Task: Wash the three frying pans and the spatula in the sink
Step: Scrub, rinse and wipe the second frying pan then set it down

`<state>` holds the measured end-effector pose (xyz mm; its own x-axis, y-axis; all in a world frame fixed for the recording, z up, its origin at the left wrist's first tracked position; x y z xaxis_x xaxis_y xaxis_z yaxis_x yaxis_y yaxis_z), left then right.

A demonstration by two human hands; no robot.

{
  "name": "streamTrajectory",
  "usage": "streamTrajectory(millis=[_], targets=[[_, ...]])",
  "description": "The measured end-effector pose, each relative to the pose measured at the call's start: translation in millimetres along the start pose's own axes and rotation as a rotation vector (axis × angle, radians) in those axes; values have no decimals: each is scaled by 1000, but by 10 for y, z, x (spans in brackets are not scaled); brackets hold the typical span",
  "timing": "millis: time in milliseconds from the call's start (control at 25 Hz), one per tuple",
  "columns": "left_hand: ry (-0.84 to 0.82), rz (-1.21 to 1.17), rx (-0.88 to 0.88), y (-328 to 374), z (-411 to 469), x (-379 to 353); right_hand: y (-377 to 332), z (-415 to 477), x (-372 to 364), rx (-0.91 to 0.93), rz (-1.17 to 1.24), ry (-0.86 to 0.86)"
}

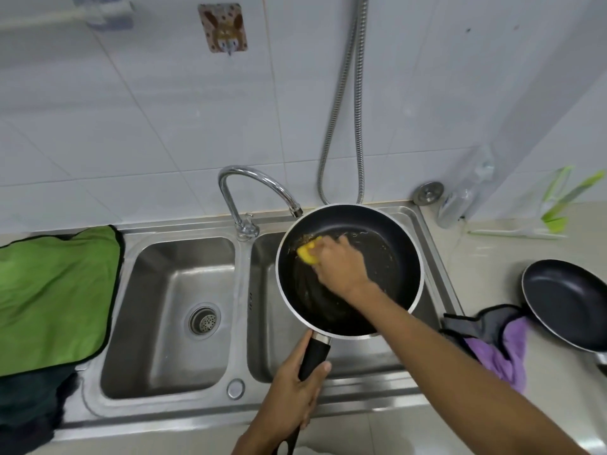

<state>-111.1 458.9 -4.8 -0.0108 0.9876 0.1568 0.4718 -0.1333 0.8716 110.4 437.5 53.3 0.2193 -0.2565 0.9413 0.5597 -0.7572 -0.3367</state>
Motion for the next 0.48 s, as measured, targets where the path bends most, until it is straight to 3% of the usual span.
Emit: streamTrajectory(millis=[120, 200, 360, 480], targets=[[31, -18, -21, 29, 4, 76, 650, 96, 242, -168, -56, 43], [61, -13, -16, -12, 58, 138, 878, -211, 258, -183, -109, 58], [68, 7, -16, -72, 106, 125, 322, -799, -171, 1, 40, -13], [62, -6, -14, -102, 54, 60, -115, -461, -335, 75, 136, -39]])
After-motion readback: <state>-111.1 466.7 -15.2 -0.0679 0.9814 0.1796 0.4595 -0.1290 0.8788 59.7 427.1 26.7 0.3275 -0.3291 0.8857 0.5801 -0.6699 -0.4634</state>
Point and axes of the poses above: each hand's wrist, its own z-axis towards the middle knuckle, its own x-axis out of the back of the hand, y = z × x, the point moved 9 cm from there along z, towards the middle knuckle, and after that the axes turned 11 degrees about z, right-handed, at the moved point
